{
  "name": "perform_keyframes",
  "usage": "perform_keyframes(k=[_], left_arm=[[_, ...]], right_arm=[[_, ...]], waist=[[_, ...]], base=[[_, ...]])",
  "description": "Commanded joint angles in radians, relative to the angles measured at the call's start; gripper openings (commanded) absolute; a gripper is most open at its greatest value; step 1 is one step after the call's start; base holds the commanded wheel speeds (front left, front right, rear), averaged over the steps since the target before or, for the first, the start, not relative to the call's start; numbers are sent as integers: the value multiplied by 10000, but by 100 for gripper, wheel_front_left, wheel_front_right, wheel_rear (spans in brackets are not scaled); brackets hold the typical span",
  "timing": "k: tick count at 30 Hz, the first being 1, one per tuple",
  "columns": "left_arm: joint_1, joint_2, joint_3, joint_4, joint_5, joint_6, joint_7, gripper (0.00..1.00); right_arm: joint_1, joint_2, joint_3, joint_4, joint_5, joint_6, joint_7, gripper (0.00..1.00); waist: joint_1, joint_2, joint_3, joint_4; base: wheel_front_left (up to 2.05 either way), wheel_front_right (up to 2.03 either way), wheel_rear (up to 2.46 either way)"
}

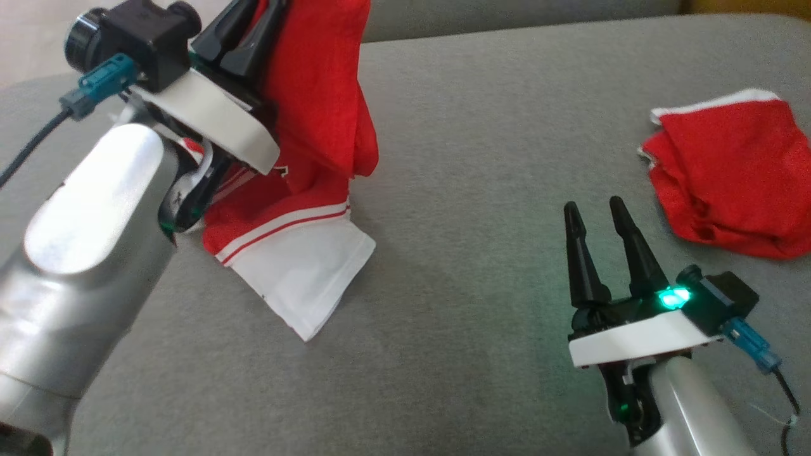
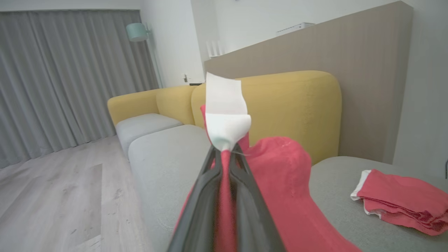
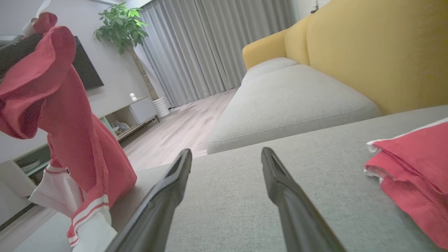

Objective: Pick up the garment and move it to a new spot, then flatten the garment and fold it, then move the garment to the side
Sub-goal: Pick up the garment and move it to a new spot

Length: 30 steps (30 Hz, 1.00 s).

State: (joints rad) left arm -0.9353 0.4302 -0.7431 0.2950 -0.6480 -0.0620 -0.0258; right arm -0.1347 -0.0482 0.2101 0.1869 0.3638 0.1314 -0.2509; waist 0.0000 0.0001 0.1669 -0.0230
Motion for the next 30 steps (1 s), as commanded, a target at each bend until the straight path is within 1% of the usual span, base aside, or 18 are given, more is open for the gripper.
perform_keyframes(k=[1, 5, 8, 12, 13, 14, 15, 16, 19, 22, 26, 30], left_arm=[[-735, 484, 395, -387, 124, 66, 123, 0], [-1002, 498, 218, -503, 289, 15, 333, 0], [-1381, 440, 5, -332, 508, -134, 381, 0], [-2103, 140, -496, 160, 737, -477, 231, 0], [-2316, 46, -654, 383, 794, -539, 150, 0], [-2518, -65, -786, 657, 813, -583, 48, 3], [-2518, -65, -786, 657, 813, -583, 48, 3], [-2708, -189, -906, 965, 810, -615, -85, 100], [-3215, -391, -1400, 1924, 990, -665, -515, 100], [-3498, -577, -1648, 2723, 978, -679, -1144, 100], [-3465, -688, -1781, 3448, 768, -683, -1804, 100], [-3022, -592, -1478, 3778, 477, -621, -2188, 100]], right_arm=[[-422, -20, 314, -410, 139, -7, -109, 100], [-650, -20, 612, -551, 326, -7, -109, 100], [-826, -20, 862, -708, 498, -7, -109, 100], [-1012, -20, 1110, -879, 717, -7, -109, 100], [-1039, -20, 1144, -907, 755, -7, -109, 100], [-1058, -20, 1178, -932, 787, -7, -109, 100], [-1058, -20, 1178, -932, 787, -7, -109, 100], [-1076, -20, 1207, -957, 813, -7, -109, 100], [-1109, -20, 1237, -1001, 871, -7, -109, 100], [-1082, -20, 1162, -1020, 882, -7, -109, 100], [-975, -20, 997, -973, 744, -7, -109, 100], [-886, -20, 736, -879, 554, -7, -109, 100]], waist=[[0, -1, 270, -485], [0, -1, 632, -1143], [0, -1, 949, -1675], [0, -1, 1339, -2288], [0, -1, 1414, -2394], [0, -1, 1481, -2487], [0, -1, 1481, -2487], [0, -1, 1538, -2563], [0, -1, 1631, -2697], [0, -1, 1641, -2644], [0, -1, 1483, -2250], [0, -1, 1123, -1678]], base=[[0, 0, 0], [0, 0, 0], [0, 0, 0], [0, 0, 0], [0, 0, 0], [0, 0, 0], [0, 0, 0], [0, 0, 0], [0, 0, 0], [0, 0, 0], [0, 0, 0], [0, 0, 0]])
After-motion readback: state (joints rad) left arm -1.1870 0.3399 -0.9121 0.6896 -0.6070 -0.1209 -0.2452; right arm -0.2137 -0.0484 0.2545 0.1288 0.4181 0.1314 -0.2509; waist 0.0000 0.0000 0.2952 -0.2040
